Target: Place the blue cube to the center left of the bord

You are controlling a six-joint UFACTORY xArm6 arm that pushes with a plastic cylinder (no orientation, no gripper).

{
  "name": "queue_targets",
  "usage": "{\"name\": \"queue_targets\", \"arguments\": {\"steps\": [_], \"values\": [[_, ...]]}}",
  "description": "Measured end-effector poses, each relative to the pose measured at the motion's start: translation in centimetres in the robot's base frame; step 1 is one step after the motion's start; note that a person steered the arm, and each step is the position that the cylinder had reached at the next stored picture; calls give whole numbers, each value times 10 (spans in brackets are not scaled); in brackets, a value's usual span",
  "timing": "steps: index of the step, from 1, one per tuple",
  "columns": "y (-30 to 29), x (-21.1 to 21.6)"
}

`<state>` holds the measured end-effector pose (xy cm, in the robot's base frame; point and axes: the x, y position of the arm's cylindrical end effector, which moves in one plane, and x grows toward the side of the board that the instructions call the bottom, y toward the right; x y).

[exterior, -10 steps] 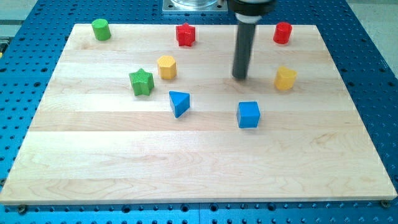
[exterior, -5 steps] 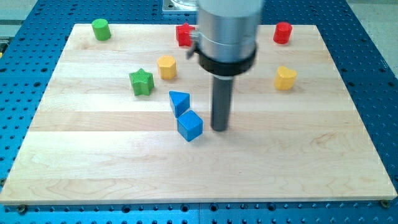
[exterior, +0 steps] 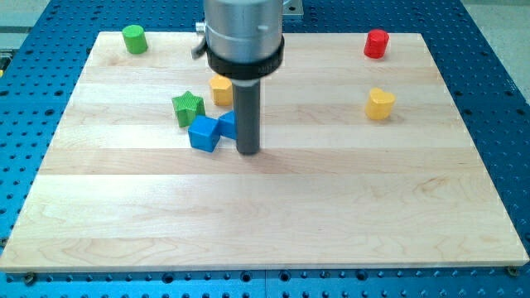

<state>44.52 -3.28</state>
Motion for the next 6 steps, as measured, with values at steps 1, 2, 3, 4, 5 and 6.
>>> {"name": "queue_targets", "arguments": {"steps": [1, 2, 3, 4, 5, 6], "values": [[-57, -5], [-113, -5], [-152, -10], [-162, -19], [-149, -27], [-148, -32]]}}
